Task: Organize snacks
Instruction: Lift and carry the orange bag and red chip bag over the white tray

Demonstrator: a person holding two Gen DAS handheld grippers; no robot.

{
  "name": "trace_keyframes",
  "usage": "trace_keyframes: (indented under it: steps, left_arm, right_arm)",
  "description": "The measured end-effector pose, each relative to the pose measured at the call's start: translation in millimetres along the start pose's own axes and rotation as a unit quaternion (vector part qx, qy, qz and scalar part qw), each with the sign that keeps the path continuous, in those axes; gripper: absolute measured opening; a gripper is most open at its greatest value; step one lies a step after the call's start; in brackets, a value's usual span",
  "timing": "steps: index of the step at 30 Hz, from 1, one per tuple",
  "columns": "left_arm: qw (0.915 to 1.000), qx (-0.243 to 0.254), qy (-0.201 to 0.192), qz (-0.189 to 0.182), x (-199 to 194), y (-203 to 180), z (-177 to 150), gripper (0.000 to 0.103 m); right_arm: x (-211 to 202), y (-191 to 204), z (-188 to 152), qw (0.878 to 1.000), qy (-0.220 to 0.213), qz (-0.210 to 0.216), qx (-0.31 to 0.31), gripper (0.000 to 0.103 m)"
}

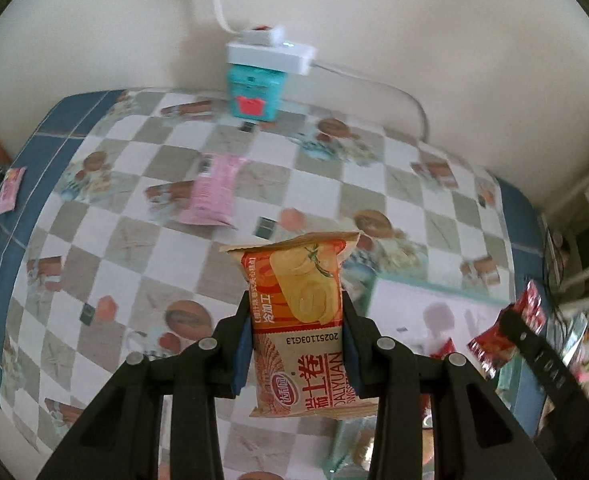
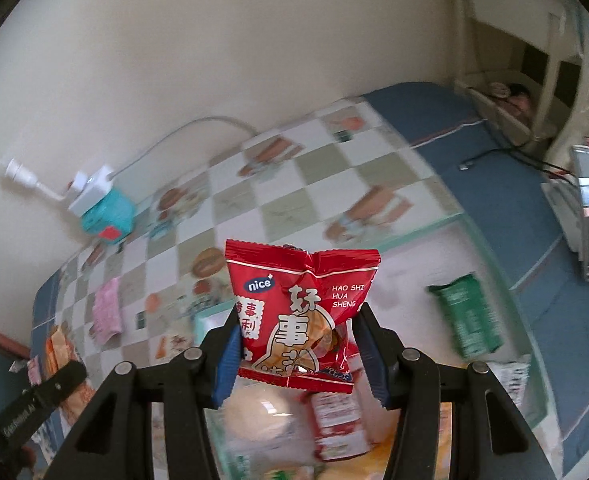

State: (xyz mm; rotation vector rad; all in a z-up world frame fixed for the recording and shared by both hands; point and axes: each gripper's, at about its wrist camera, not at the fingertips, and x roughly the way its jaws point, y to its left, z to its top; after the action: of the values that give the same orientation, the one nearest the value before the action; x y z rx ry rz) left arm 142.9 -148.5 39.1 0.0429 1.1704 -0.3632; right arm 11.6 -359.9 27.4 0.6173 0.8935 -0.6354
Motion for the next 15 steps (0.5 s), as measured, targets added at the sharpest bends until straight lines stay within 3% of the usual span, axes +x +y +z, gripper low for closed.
trace_keyframes:
  steps: [8,15]
  left_arm:
    - [0.9968,0.079,0.004,0.001,3,-56,-21,0.040]
    - [0.9955,0.094,0.011,-0.008,7,-82,-30,0.040]
  right_arm:
    - [-8,-37,12,0.999,-0.013,-0.024,0.030,0.056]
    - [-12,-58,16,0.998,-0.015,-0.034,0.041,0.056]
